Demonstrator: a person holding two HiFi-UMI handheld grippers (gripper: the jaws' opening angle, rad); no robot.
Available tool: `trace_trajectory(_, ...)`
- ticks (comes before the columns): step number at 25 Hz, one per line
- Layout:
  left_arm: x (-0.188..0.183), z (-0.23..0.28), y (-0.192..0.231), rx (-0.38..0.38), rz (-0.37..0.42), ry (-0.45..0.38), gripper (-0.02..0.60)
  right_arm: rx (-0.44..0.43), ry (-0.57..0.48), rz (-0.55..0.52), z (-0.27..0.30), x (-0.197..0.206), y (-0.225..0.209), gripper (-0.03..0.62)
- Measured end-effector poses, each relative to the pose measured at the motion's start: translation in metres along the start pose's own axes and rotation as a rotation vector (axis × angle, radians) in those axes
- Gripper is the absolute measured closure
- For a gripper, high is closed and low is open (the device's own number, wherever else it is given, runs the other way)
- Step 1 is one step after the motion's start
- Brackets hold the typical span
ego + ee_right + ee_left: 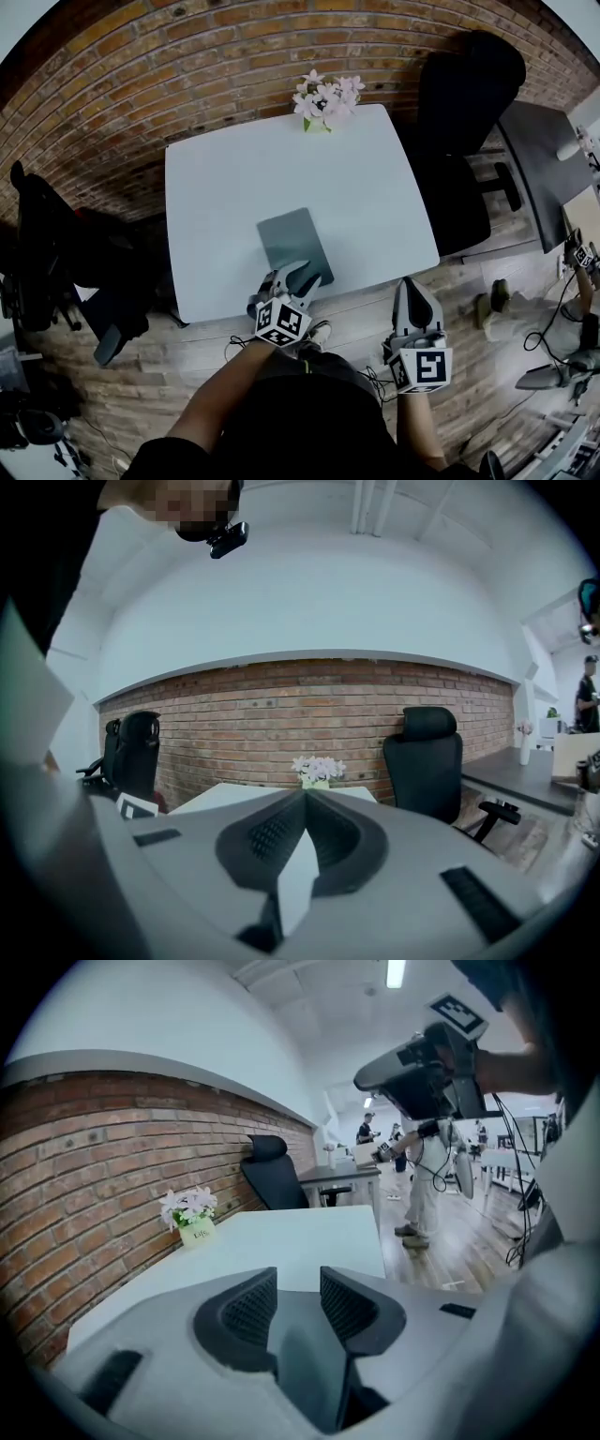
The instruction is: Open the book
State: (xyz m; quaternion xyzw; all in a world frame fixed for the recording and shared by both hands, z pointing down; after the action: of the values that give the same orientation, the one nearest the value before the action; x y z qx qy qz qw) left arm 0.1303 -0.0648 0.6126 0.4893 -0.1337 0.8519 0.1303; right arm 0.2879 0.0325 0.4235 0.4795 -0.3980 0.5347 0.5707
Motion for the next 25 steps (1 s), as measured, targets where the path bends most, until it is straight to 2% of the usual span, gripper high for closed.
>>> trace_trajectory(4, 0.01, 0.015, -0.007, -0.005, 0.03, 0.039, 0.438, -0.003, 0.012, 0.002, 0.001, 0.004, -0.003, 0.583)
trace_trajectory(7, 0.015, 0.024, -0.012, 0.006, 0.04, 0.063, 0.423, -0.016, -0.017, 0.018, 0.001, 0.006, -0.006, 0.583)
trace_trajectory(11, 0.016, 0.031, -0.019, 0.013, 0.057, 0.099, 0.413, -0.022, 0.008, -0.011, -0.001, 0.013, -0.011, 0.583)
trace_trajectory(18, 0.034, 0.045, -0.035, 0.029, 0.136, 0.164, 0.405, -0.018, 0.016, -0.008, -0.004, 0.014, -0.016, 0.583)
trace_trajectory(25, 0.042, 0.053, -0.04, 0.021, 0.152, 0.181, 0.403, -0.028, 0.013, -0.008, -0.008, 0.017, -0.018, 0.583)
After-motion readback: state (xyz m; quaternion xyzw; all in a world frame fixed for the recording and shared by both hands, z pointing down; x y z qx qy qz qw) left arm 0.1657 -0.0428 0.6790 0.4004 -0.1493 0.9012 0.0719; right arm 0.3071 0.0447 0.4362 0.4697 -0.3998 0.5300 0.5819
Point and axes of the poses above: the fingertips, and each gripper's own axes: z forward along the fingers, y to its left, x out of its underside, the point moved 4 cm from there along -z, backward along the fingers, and after that the axes turned 8 degrees about -z, right-handed, at the moved point
